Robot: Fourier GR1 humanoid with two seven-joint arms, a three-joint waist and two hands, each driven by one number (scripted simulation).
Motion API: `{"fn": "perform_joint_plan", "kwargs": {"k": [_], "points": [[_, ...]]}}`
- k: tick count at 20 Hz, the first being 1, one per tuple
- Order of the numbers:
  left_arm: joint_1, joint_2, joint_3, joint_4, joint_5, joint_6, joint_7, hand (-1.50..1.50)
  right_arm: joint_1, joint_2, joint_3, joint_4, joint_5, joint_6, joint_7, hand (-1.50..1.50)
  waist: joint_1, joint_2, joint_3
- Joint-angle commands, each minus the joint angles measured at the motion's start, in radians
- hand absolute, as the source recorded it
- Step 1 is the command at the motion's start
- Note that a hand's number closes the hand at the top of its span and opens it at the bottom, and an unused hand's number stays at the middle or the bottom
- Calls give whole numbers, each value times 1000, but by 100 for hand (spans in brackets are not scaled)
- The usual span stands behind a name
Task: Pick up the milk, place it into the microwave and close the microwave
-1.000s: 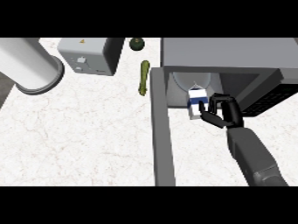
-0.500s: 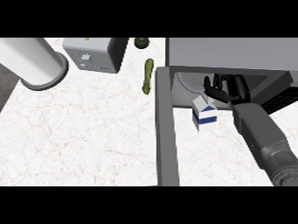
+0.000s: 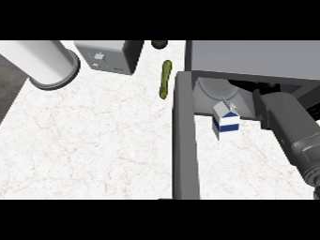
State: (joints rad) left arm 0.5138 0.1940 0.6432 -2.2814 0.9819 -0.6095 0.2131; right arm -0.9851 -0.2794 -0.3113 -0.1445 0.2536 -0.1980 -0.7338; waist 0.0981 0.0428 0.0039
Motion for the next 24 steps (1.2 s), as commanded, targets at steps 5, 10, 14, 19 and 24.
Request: {"fn": "perform_joint_plan", "kwargs": {"k": [5, 10, 14, 19, 24], "points": [[-42, 18, -20, -2, 6, 16, 13, -150, -36, -28, 4, 23, 25, -144, 44, 150, 38, 20, 2], [-83, 32, -15, 16, -19, 29, 9, -150, -55, -77, -3, 21, 19, -152, 61, 150, 44, 35, 3], [-85, 37, -30, 13, -15, 19, 16, -150, -58, -70, -12, 26, 10, -187, 65, 150, 66, 38, 4], [-95, 48, -30, 45, -23, -4, 15, -150, -50, -86, -25, 35, -6, -192, 58, 150, 75, 42, 3], [-129, 62, -33, 55, -29, 19, 19, -150, -58, -90, -32, 39, -20, -196, 41, 150, 78, 54, 5]]}}
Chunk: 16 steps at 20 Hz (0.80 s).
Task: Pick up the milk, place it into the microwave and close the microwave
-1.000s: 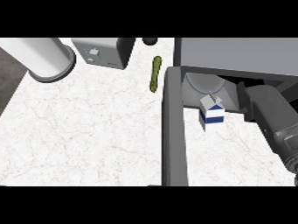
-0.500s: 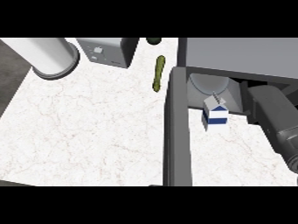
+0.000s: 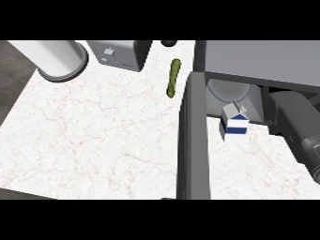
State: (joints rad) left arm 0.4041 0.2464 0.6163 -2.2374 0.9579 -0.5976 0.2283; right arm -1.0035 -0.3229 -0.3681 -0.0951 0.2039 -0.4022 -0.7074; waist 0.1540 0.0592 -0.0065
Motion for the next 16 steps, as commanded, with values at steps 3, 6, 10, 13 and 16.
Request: {"fn": "perform_joint_plan", "kwargs": {"k": [3, 6, 10, 13, 16], "points": [[-24, 15, 8, 10, -25, 8, 1, -150, -33, -61, 30, 2, 31, 7, 5, 150, 32, 39, 15], [-24, 24, 9, 12, -34, 2, 8, -150, -50, -87, 29, 13, 26, 18, 22, 150, 37, 38, 15], [-48, 26, 2, 16, -54, 0, 2, -150, -66, -97, 28, 9, 25, 25, 22, 150, 39, 48, 17], [-51, 34, 11, 20, -66, 4, 5, -150, -65, -97, 35, 10, 31, 24, 27, 150, 49, 47, 16], [-56, 33, 0, 26, -71, -8, 3, -150, -28, -137, 96, 34, 101, -154, 67, 150, 51, 55, 5]]}}
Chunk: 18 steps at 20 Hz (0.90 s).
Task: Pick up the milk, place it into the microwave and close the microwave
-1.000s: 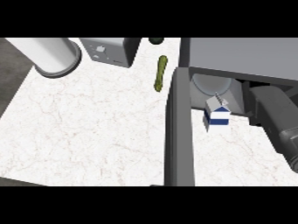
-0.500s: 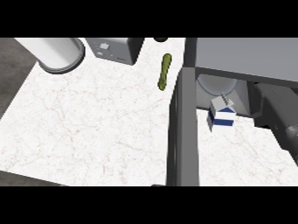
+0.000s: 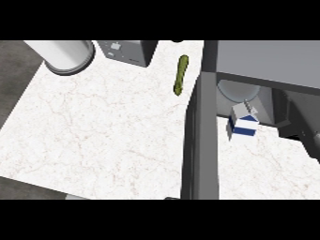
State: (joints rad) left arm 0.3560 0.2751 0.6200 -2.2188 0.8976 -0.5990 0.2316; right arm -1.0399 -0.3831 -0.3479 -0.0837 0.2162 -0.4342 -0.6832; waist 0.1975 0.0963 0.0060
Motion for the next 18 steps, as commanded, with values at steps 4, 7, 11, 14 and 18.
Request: {"fn": "perform_joint_plan", "kwargs": {"k": [4, 7, 11, 14, 18], "points": [[-22, 13, -6, 31, -17, -8, 3, -150, -54, 28, -16, -33, -24, 140, -41, -150, 15, 3, 6], [-25, 10, -26, 26, -40, -8, 14, -150, -82, 48, 48, 14, 37, 159, 41, -150, 24, -6, -1], [-45, 11, -33, 27, -48, -12, 7, -150, -111, 71, 74, 17, 63, 95, 85, -150, 41, -9, -2], [-59, 7, -46, 65, -63, -19, 6, -150, -121, 115, 78, 17, 63, 55, 102, -150, 26, -11, -4], [-60, 8, -59, 54, -64, -13, 17, -150, -166, 141, 61, 11, 42, 20, 148, -150, 28, -20, -3]]}}
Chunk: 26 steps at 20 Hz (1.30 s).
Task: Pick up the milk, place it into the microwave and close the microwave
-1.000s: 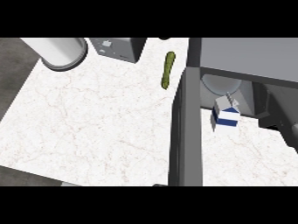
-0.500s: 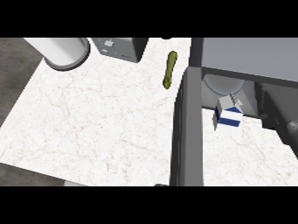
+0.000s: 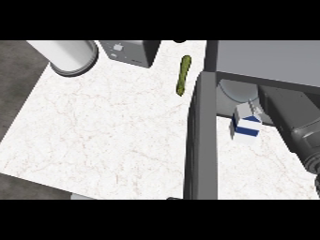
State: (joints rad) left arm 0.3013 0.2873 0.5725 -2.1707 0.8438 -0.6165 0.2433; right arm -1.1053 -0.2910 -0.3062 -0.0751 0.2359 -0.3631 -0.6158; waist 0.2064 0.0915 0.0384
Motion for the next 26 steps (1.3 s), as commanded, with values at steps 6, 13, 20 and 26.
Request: {"fn": "perform_joint_plan", "kwargs": {"k": [6, 13, 20, 26], "points": [[-36, 9, -36, 36, -30, -5, 15, -150, -106, 71, 17, -26, 13, -45, 23, -150, -7, -12, -34], [-8, -31, -80, 46, -68, -22, 25, -150, -129, 43, -16, -31, -15, -116, 39, -150, -37, -28, -36], [8, -96, -114, 80, -136, -71, -13, -150, -103, 45, 8, -3, 9, -53, 23, -150, -82, -43, -38], [46, -171, -186, 58, -172, -141, -45, -150, -2, 20, -14, -8, -19, 89, -55, -150, -123, -56, -36]]}}
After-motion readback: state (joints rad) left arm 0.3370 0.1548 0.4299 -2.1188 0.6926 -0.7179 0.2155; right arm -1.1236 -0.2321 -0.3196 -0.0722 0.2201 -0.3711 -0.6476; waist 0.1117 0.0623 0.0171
